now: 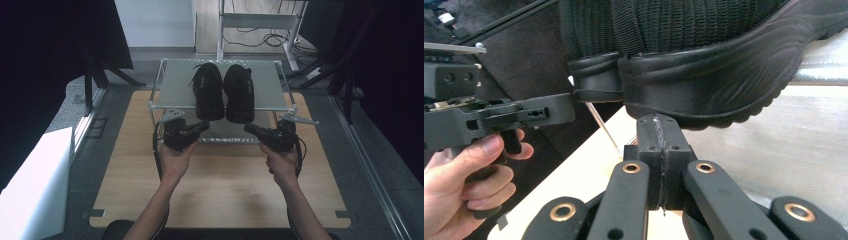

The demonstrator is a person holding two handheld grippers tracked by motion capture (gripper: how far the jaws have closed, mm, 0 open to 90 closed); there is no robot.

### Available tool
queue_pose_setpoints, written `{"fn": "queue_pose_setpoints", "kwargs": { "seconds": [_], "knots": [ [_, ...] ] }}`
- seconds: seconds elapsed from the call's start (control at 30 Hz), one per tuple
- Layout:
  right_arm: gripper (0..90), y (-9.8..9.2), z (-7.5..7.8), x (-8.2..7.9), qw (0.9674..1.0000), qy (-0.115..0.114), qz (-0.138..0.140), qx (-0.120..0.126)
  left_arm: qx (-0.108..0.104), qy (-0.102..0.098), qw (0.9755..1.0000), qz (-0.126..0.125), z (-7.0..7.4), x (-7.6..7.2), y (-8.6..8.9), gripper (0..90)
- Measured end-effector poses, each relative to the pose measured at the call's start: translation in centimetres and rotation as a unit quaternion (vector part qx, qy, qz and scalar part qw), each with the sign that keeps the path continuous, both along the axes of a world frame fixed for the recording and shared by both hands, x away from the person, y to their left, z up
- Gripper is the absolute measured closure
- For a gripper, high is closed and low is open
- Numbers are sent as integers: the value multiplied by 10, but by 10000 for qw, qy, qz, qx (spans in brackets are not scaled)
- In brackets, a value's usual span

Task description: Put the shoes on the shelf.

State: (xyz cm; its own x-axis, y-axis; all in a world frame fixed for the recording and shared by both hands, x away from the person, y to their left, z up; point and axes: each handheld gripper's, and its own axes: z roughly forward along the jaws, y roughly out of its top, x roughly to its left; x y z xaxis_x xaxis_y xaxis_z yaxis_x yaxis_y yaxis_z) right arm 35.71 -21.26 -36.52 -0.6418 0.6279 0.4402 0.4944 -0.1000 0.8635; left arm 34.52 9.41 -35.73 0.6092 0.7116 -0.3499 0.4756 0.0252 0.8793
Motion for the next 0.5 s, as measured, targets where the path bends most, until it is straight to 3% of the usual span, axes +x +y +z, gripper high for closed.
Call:
{"fn": "queue_pose_setpoints", "kwargs": {
  "seconds": [0.1, 0.3, 0.5],
  "knots": [
    [900, 2, 0, 2, 10000, -1, 7, 18, 23, 31, 10000, 41, -2, 3, -1, 897],
    [900, 5, 3, 3, 9997, -78, -114, -198, 47, 18, 10000, 60, 0, 6, -2, 898],
    [900, 5, -1, 12, 9997, 7, -202, -131, 58, 67, 9999, 101, -1, 13, -2, 899]
  ]
}}
